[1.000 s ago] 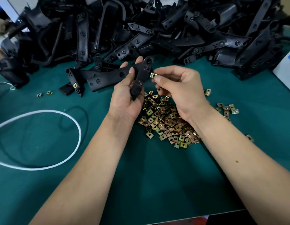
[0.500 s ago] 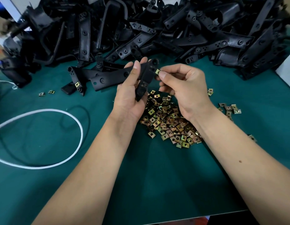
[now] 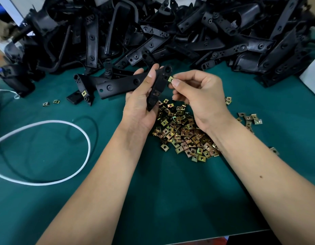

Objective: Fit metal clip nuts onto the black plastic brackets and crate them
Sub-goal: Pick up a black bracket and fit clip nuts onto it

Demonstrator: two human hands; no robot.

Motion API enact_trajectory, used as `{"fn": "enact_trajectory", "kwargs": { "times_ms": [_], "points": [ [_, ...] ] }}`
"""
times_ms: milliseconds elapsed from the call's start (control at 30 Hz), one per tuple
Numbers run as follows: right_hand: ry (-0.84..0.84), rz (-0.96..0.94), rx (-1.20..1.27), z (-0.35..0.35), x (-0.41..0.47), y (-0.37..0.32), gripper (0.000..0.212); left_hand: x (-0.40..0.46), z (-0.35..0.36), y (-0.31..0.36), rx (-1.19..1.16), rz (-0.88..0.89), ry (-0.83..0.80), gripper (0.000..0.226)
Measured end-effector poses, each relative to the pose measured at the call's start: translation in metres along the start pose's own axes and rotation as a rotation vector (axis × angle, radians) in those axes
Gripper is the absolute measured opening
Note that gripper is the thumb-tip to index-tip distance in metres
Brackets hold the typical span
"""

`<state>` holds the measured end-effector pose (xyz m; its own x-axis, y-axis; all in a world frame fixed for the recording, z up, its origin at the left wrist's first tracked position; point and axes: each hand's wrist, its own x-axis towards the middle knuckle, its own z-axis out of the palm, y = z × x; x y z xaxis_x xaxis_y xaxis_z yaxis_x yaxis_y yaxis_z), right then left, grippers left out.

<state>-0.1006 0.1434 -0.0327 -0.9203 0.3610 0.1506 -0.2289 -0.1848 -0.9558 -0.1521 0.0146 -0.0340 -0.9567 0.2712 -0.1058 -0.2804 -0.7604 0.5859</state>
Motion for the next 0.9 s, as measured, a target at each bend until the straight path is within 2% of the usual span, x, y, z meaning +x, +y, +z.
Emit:
{"fn": "enact_trajectory", "kwargs": {
  "times_ms": [133,367,500,567,733,900],
  "points": [
    [0.009,0.009,0.004,0.0007,-0.0007,0.0001,0.009,0.0007,-0.0004,-0.0002,0.01,-0.001,0.003,0.061],
    [0.026,0.016,0.004,0.0012,-0.0006,-0.0004,0.009,-0.0007,0.001,-0.0013,0.003,0.011,0.007,0.036],
    [0.01,0.013,0.0,0.0011,-0.0012,-0.0012,0.009,-0.0039,0.0038,-0.001,0.006,-0.007,0.035,0.047],
    [0.006,0.007,-0.016,0.0004,-0.0011,-0.0022,0.011,-0.0036,0.0041,-0.0009,0.019,-0.014,0.055,0.043],
    [-0.001,-0.007,-0.055,-0.0036,0.0011,-0.0064,0.036,-0.0053,0.0054,0.0006,0.076,-0.035,0.04,0.031],
    [-0.03,-0.005,-0.026,-0.0049,0.0015,-0.0081,0.039,-0.006,0.0071,0.0039,0.108,-0.042,0.033,0.032]
  ]
}}
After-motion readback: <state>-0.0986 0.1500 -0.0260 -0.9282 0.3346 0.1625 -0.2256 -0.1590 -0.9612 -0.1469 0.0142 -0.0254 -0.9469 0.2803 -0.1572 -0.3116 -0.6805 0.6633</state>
